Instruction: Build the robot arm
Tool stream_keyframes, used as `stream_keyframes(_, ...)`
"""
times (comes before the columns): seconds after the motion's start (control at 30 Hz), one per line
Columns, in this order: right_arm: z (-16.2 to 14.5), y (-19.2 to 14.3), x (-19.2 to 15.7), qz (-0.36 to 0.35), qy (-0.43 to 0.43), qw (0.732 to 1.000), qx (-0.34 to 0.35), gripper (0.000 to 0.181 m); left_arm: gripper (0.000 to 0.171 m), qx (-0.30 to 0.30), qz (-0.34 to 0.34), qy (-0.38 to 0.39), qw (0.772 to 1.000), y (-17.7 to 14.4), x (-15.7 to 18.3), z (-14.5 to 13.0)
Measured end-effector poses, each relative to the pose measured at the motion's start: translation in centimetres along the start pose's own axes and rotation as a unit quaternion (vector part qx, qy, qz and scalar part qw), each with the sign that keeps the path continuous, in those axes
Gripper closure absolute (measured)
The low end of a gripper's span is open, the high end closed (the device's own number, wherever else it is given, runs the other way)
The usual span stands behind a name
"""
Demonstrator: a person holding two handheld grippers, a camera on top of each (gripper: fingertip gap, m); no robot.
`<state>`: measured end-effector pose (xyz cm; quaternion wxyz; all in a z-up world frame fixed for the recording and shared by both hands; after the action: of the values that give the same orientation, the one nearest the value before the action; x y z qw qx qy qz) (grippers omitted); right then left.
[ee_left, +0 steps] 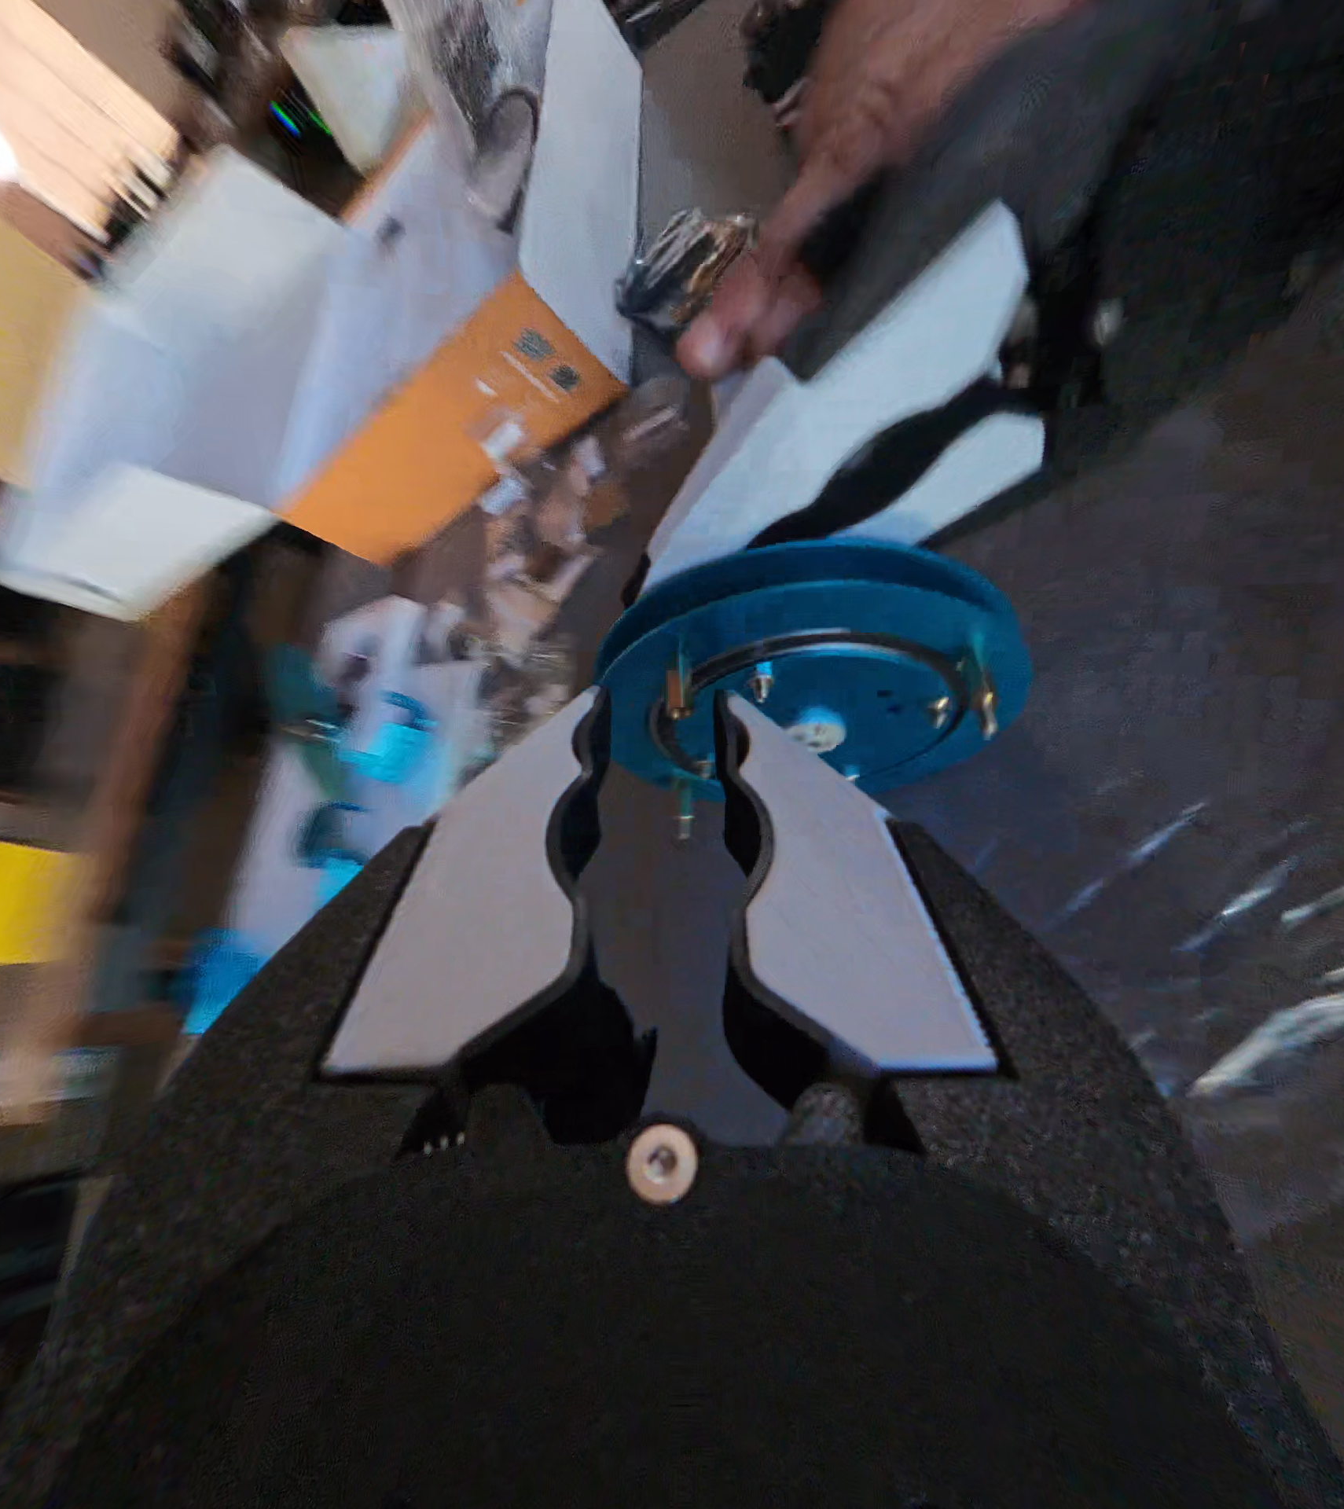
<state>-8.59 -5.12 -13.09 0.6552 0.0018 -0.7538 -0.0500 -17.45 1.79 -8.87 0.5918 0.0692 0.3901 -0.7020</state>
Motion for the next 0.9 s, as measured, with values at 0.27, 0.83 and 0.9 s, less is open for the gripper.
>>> stream_keyframes(0.27,0.2,-0.1,0.1,0.002,0.001,1.0,0.0,0.179,0.156,-0.031,0.274,0.421,0.864,1.3,3.8,-1.4)
stream_keyframes(0.83,0.2,-0.1,-0.1,-0.002,0.001,1.0,-0.004,0.18,0.167,-0.079,-0.121,-0.227,0.963,1.1,-1.4,0.7)
stream_keyframes(0.9,0.2,-0.2,-0.1,-0.004,0.001,1.0,-0.004,0.18,0.167,-0.083,-0.219,-0.37,0.899,1.5,-2.4,0.2)
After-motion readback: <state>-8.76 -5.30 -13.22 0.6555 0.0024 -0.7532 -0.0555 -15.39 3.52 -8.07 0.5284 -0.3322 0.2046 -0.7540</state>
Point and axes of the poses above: each gripper's, where its closed fingertips meet, y out along the fingers, z out of its top, x = y × z across the jaws, the point moved 8 cm from there along -y, back along the fingers, and after that the axes turned 9 degrees about -y, right-handed, at the moved point
